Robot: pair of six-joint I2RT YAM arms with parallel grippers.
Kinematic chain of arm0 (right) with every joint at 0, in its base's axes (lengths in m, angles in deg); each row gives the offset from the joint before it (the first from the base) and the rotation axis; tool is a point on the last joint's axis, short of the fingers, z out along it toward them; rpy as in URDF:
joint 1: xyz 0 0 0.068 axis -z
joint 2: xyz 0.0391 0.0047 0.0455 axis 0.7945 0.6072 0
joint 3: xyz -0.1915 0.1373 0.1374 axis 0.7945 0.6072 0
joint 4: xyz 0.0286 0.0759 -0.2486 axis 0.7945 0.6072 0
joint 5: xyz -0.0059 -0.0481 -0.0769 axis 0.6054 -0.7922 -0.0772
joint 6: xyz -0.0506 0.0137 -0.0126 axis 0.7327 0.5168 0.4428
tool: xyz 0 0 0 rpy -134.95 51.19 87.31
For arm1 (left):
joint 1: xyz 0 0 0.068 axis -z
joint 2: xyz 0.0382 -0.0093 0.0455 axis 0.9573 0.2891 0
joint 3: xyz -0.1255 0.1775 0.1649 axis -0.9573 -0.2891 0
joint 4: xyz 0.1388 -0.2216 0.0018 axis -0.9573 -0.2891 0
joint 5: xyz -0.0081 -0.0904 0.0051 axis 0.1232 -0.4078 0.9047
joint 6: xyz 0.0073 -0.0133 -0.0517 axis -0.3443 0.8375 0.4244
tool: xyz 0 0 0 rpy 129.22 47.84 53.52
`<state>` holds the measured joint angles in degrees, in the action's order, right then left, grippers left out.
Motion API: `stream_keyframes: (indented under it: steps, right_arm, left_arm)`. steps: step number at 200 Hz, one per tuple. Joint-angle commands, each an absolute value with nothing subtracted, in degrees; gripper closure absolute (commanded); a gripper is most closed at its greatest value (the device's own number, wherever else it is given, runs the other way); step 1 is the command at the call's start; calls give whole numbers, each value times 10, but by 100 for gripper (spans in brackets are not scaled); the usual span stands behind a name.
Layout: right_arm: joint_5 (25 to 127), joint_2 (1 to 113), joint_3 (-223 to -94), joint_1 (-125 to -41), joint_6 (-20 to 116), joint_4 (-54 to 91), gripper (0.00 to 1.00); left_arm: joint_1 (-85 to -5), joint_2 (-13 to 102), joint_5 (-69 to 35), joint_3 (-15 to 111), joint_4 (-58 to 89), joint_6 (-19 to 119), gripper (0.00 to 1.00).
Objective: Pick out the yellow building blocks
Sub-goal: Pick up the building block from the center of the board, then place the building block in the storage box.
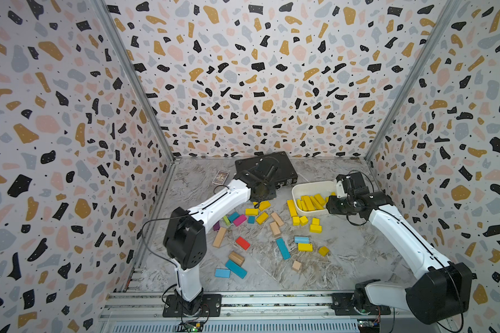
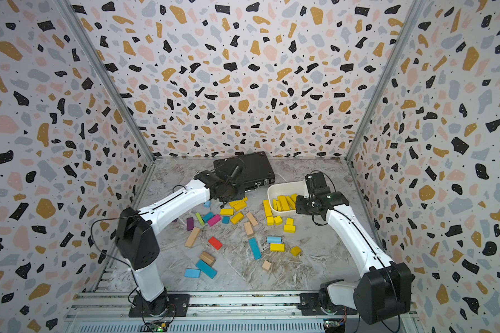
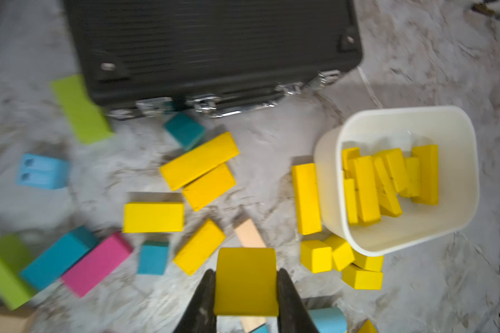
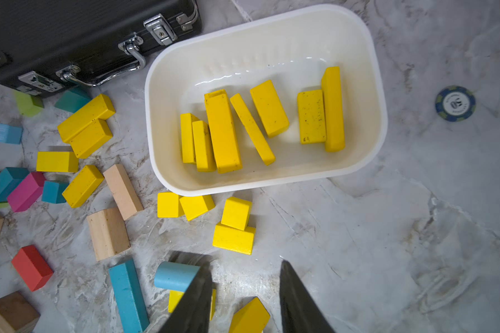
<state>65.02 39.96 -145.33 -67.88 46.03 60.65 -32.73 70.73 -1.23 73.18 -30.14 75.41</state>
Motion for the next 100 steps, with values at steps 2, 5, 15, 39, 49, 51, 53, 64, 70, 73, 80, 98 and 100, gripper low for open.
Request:
stream_keyframes:
  steps: [2,5,15,39,49,51,53,64,70,73,80,98,100]
  right_arm:
    - [618,348,-1443,-677,455,632,60]
    - [616,341,-1441,-677,454,632,60]
    - [615,325,-1436,-677,449,634,60]
    - [616,303,-1421,-678,439,641,60]
    - [617,302,-1416,-677,437,646,60]
    - [617,302,-1416,-678,437,647,60]
    - [617,302,-1415,-678,437,648,60]
    - [618,302,-1414,-678,436,651,61]
    - [618,302,-1414,-677,437,650,61]
    - [619,302,-1414,-677,436,650,61]
    - [618,302,-1414,-678,436,650,60]
    - [616,303,-1418,-677,438,650,60]
    - [616,303,-1418,-677,439,650,61]
  left_arm:
    - [-298,769,-48,814,-317,737,90]
    - [-296,779,-51,824,-317,735,90]
    - [-291,805,-69,865,-314,734,90]
    - [-285,868,-94,932,-298,748,90]
    - [-283,894,-97,958,-295,752,89]
    - [-283,899,-98,965,-295,753,89]
    - [-283,904,-99,969,-296,754,89]
    - [-283,931,-100,1000,-298,759,88]
    - [-283,945,-99,1016,-300,762,88]
    - [-283,952,-99,1023,-300,765,88]
    - [-282,969,-101,1040,-303,770,88]
    - [-281,1004,-105,1081,-313,780,88]
    - [-281,1008,-106,1085,-314,781,88]
